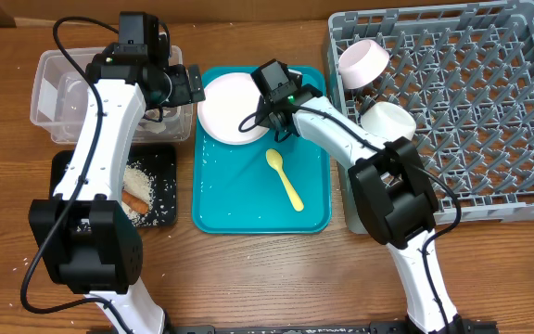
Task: Sort waste into correct bins and load items into the dishwasher
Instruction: 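Stand the pink plate upright in the rack and release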
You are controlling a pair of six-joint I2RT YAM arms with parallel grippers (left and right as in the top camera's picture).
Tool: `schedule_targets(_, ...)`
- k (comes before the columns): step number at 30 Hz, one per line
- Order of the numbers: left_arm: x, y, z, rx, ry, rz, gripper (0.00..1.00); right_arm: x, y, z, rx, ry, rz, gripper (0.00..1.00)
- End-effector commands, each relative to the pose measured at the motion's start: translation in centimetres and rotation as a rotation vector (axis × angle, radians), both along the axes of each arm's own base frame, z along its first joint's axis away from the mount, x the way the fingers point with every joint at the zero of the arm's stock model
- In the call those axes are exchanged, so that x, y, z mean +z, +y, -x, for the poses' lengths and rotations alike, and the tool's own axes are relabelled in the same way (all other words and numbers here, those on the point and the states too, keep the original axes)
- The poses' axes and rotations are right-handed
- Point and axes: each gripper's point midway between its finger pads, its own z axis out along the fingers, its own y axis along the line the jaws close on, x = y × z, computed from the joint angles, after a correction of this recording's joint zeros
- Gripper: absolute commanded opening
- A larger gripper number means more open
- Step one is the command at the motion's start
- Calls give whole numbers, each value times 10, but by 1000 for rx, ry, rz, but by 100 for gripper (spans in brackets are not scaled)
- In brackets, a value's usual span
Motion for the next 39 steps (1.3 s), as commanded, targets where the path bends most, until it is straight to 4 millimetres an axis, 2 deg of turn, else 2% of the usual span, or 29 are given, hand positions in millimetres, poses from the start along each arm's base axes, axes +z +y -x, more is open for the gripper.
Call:
schedule_targets(1, 10, 4, -6, 5, -28, -11, 100, 1, -8, 3, -1, 24, 15, 4)
schedule_targets(3, 10, 4, -6, 5, -28, -11, 100, 23, -13, 1, -6, 0, 4, 4)
schedule_targets(6, 10, 4, -6, 5, -28, -11, 100, 73, -26, -5, 33, -73, 3, 4)
schedule_targets(10, 10, 4, -6, 5, -28, -11, 100, 152, -59, -5, 24, -197, 32, 4)
schedule_targets(12, 10, 4, -6, 5, -28, -11, 100, 203, -85, -1, 3, -289, 70, 4)
schedule_targets(14, 10, 4, -6, 5, -29, -11, 100, 253, -133, 9, -123, -389, 192, 4)
schedule_targets(17, 10, 4, -6, 5, -29, -11, 100, 310, -206, 31, -353, -512, 438, 4)
schedule_targets(18, 10, 4, -6, 5, -28, -11, 100, 327, -231, 41, -438, -544, 537, 4)
schedule_targets(20, 10, 4, -6, 5, -28, -11, 100, 343, -259, 54, -527, -561, 681, 4)
schedule_targets(23, 10, 4, -6, 5, -28, -11, 100, 351, -282, 64, -606, -560, 805, 4)
schedule_targets(27, 10, 4, -6, 5, -28, -11, 100, 337, -307, 60, -677, -543, 850, 4)
schedule_targets(30, 10, 4, -6, 5, -28, -11, 100, 317, -334, 58, -752, -529, 885, 4)
schedule_targets(31, 10, 4, -6, 5, -29, -11, 100, 297, -358, 57, -813, -515, 901, 4)
schedule_targets(32, 10, 4, -6, 5, -28, -11, 100, 283, -373, 58, -851, -512, 906, 4)
schedule_targets(34, 10, 4, -6, 5, -28, -11, 100, 269, -383, 57, -863, -504, 914, 4)
schedule_targets(37, 10, 4, -6, 5, -28, -11, 100, 241, -383, 46, -747, -465, 913, 4)
schedule_targets(39, 10, 4, -6, 5, -28, -11, 100, 228, -385, 44, -738, -466, 906, 4)
